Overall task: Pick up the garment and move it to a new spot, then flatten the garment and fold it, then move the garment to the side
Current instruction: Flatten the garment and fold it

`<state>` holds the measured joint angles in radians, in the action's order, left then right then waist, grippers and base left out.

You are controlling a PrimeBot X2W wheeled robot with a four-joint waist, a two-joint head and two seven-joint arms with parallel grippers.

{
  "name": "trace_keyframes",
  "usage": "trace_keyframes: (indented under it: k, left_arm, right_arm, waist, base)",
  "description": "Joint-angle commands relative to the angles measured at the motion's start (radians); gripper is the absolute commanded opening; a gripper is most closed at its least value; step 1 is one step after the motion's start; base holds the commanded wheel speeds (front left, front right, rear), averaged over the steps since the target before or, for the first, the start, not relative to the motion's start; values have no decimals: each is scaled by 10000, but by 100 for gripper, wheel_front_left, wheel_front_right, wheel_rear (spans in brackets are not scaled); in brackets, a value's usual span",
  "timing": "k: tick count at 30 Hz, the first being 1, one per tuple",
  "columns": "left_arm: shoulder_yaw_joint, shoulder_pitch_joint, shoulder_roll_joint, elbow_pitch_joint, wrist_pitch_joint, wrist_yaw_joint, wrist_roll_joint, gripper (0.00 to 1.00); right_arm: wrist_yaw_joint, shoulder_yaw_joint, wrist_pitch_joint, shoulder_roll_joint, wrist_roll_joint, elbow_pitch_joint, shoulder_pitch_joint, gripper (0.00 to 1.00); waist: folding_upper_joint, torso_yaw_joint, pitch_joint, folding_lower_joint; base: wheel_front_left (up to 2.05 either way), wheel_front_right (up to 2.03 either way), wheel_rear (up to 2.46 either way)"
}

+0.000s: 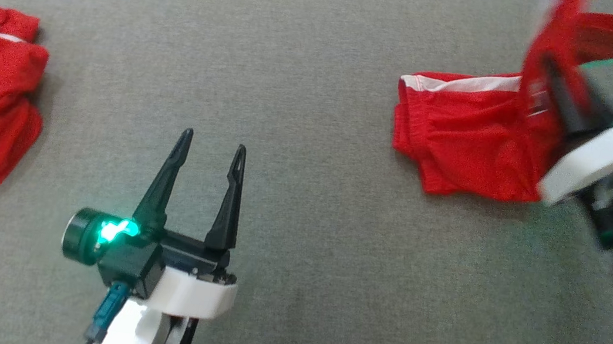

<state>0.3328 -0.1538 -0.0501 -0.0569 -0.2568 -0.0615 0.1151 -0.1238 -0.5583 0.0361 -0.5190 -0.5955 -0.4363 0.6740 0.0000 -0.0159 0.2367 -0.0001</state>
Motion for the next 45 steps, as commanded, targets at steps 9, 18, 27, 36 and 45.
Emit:
trace_keyframes:
  k: [9,18,27,36,45]
  left_arm:
    - [-13,50,-4,228,-49,-21,273,100]
    - [-83,512,-2,386,-49,-231,505,100]
    - [-735,1454,-2,878,-49,-690,475,100]
    - [-1159,2875,-1,667,-49,-995,383,100]
    - [-1513,3533,-1,587,-49,-1045,111,100]
  right_arm:
    - [-69,-1580,-973,1443,481,886,-1118,100]
    - [-69,612,542,1629,934,906,-2377,100]
    - [-69,2671,2148,2073,1661,1496,-4330,100]
    - [-69,3337,2252,2859,2873,2406,-6561,100]
    - [-69,3311,2255,3381,3899,2221,-7200,100]
  waist:
    - [0,671,-225,1]
    - [0,780,-789,1]
    - [0,476,-1791,1]
    - [0,438,-2876,1]
    - [0,414,-3137,1]
  base:
    - [0,0,0]
    - [0,0,0]
    - [0,0,0]
    - [0,0,0]
    - [0,0,0]
